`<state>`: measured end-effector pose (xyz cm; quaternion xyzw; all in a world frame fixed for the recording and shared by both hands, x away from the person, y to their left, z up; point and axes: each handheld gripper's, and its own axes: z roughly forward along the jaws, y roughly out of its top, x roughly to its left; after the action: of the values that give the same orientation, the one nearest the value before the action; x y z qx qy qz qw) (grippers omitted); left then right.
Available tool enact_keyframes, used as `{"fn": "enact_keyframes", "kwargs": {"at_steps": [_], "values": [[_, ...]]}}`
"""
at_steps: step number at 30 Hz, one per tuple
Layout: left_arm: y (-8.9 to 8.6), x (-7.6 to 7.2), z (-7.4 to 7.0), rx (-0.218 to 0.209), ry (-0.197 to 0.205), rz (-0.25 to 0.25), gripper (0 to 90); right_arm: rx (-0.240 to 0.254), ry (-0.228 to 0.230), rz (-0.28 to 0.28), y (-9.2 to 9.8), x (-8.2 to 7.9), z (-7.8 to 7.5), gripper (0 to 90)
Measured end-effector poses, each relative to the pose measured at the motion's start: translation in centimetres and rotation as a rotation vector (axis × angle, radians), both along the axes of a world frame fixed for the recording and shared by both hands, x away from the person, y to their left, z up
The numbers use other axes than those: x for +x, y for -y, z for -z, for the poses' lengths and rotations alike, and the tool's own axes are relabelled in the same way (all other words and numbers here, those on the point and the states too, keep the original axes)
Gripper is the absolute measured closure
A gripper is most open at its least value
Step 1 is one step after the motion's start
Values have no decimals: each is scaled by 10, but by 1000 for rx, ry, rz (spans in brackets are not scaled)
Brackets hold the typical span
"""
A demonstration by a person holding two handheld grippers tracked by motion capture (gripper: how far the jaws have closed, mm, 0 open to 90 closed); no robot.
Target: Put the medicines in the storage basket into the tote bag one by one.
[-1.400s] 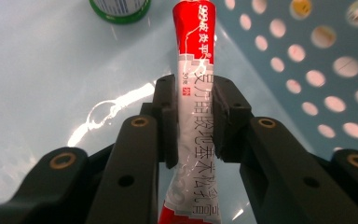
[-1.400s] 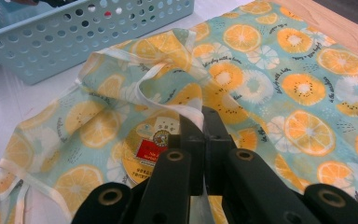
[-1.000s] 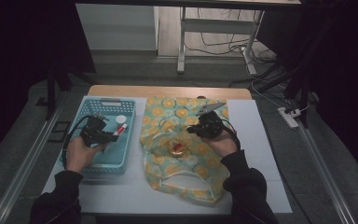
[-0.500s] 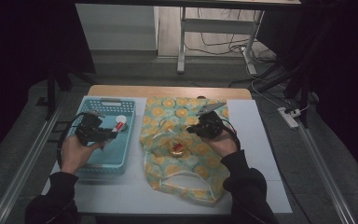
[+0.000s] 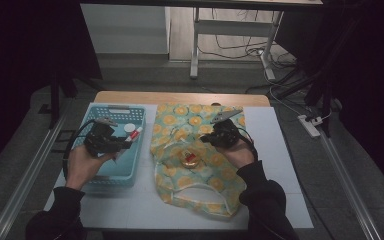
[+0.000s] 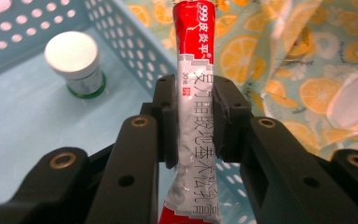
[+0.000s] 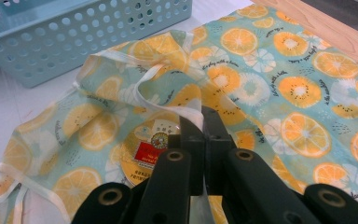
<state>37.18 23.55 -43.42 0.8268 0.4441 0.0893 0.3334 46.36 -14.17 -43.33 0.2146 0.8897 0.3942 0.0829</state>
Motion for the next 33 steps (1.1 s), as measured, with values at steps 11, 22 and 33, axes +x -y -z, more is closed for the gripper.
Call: {"fn": "enact_keyframes", "kwargs": {"at_steps": [11,22,33], "values": [[27,-9,-4,-47,-24,68,735,2,0,1,0,0,0,899],[57,-15,0,-49,-37,135,735,3,0,1,-1,-1,0,899],[87,-15,2,-34,-40,191,737,8,2,1,-1,-2,-2,899]]}}
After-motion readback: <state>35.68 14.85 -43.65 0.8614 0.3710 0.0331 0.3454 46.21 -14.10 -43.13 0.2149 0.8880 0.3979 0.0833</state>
